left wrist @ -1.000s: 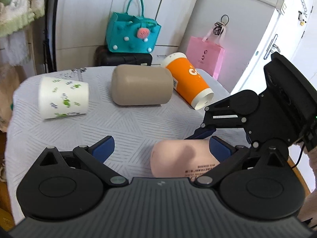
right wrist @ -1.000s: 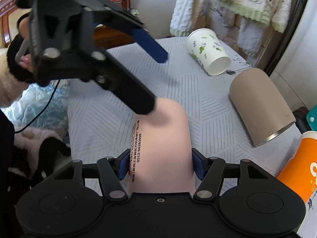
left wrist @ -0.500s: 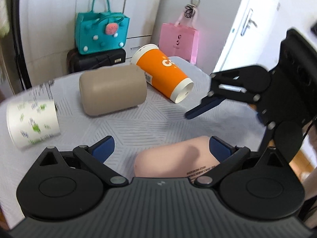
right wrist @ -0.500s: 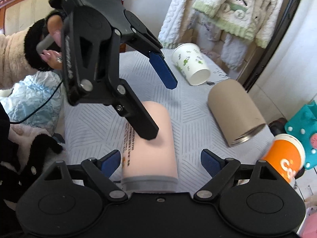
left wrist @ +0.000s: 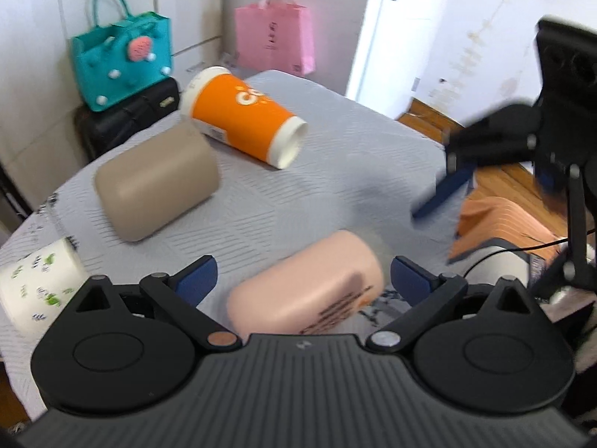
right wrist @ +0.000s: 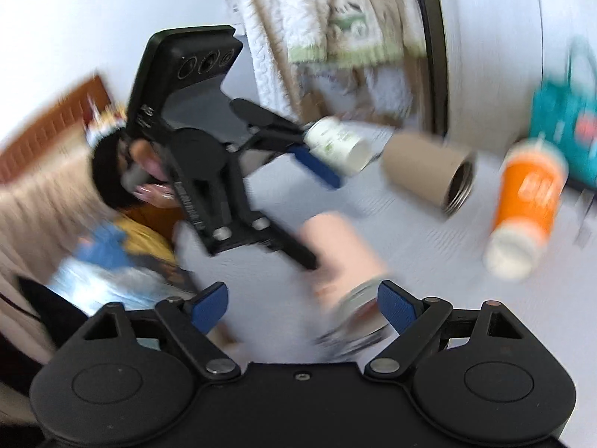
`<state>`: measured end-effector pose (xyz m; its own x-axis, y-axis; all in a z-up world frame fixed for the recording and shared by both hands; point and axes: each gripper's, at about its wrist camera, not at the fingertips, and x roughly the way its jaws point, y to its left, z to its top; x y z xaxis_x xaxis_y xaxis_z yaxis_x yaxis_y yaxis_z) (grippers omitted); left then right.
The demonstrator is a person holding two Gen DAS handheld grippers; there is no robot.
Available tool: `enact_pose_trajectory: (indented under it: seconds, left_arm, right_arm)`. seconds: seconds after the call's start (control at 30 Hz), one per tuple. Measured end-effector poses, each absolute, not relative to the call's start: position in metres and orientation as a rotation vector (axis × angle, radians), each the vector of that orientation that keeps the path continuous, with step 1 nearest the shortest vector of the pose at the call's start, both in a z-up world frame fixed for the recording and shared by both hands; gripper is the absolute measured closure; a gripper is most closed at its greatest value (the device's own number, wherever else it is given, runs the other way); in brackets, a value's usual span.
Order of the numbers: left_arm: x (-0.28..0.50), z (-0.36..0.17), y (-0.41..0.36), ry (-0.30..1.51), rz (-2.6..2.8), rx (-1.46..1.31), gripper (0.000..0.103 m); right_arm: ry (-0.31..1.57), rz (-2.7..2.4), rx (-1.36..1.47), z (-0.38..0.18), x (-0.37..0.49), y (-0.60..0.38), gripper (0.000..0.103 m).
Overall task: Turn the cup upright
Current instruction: 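Lift the pink tumbler with the right gripper and rotate it lid-up, then lower the upright pink tumbler onto the table with the right gripper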
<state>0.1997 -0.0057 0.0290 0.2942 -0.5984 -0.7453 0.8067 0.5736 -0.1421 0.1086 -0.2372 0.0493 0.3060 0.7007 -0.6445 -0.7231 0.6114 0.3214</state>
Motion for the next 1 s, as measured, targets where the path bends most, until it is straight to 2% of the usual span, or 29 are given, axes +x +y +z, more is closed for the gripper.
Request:
enact_pose_trajectory:
  seconds: [0.17,0.33,0.47,0.63,0.8,0.83,1.0]
  left_arm:
    - [0.211,0.021,-0.015,0.908,-0.985,0.237,0.008]
    - [0.221,0.007,-0.017,0.965,-1.008,0.214,0.013]
    - [0.23,-0.003,-0.006,1.028,-1.039,0.114,0.018]
    - [0.234,-0.012,0.008,1.08,-1.034,0.018,0.02]
    - [0.233,-0.021,0.013,1.113,-1.039,-0.05,0.027]
    - [0.232,-0.021,0.013,1.112,-1.049,-0.06,0.03]
    - [0.234,-0.019,0.01,1.142,-1.132,-0.168,0.032]
  right_arm:
    - [0.962,0.925,0.113,0.012,0.1,-0.217,0.024]
    - [0.98,0.829,0.313,-0.013,0.097,-0.206,0.024]
    - [0.975,0.755,0.351,-0.016,0.098,-0.2,0.024]
    - [0.95,0.678,0.369,-0.012,0.105,-0.206,0.021]
    - [0.931,0.653,0.419,-0.008,0.112,-0.22,0.011]
    - [0.934,0.652,0.432,-0.008,0.114,-0.223,0.01]
    - [0.998,0.622,0.497,-0.023,0.125,-0.242,0.009]
